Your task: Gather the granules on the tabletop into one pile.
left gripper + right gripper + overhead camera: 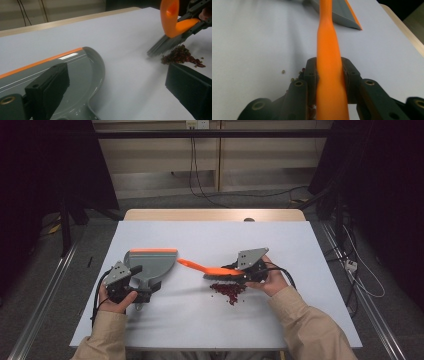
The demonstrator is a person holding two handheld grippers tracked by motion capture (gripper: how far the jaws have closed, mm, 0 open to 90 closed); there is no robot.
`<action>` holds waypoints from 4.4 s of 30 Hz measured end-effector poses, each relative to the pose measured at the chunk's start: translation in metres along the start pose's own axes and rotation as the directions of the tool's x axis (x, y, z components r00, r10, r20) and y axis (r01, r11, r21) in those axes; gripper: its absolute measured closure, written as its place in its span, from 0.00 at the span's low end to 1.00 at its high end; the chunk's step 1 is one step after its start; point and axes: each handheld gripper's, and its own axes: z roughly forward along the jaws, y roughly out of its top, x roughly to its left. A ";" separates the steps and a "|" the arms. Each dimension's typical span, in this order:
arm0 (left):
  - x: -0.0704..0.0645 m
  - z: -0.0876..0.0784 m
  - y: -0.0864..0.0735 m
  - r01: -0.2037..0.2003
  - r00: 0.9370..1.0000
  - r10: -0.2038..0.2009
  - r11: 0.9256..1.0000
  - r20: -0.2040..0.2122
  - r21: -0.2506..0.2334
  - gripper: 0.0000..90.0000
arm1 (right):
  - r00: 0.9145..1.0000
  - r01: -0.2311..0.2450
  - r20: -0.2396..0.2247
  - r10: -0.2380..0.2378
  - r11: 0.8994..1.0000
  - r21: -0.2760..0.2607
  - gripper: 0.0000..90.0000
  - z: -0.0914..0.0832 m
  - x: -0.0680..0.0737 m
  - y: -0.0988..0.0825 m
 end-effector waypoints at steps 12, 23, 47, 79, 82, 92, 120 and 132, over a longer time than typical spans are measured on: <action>0.000 0.001 0.000 -0.002 1.000 0.002 1.000 0.007 -0.003 0.06 | 0.997 -0.048 0.071 0.044 0.997 0.061 0.79 -0.001 -0.010 -0.011; 0.000 0.001 0.000 0.000 1.000 0.000 1.000 0.007 -0.002 0.06 | 1.000 -0.002 -0.024 0.004 0.998 0.057 0.79 0.004 0.006 0.000; 0.000 0.001 0.000 0.009 1.000 -0.008 1.000 0.019 -0.014 0.06 | 0.719 -0.510 0.461 0.520 0.845 -0.158 0.79 -0.039 0.018 -0.012; -0.005 -0.003 0.003 -0.007 1.000 0.007 1.000 0.012 -0.022 0.06 | 0.428 -0.624 0.723 0.542 0.756 -0.198 0.79 -0.032 0.085 -0.017; -0.005 -0.003 0.004 -0.007 1.000 0.008 1.000 0.012 -0.022 0.06 | 0.423 -0.623 0.723 0.546 0.754 -0.205 0.79 -0.026 0.088 -0.013; -0.005 -0.003 0.004 -0.011 1.000 0.012 1.000 0.012 -0.021 0.06 | 0.428 -0.618 0.714 0.553 0.756 -0.215 0.79 -0.009 0.094 -0.003; -0.003 -0.004 0.004 -0.007 1.000 0.008 1.000 0.012 -0.025 0.06 | 0.444 -0.615 0.643 0.624 0.734 -0.287 0.79 0.009 0.092 0.010; -0.003 -0.003 0.004 -0.006 1.000 0.006 1.000 0.013 -0.019 0.06 | 0.535 -0.590 0.523 0.663 0.737 -0.330 0.79 -0.017 0.071 0.004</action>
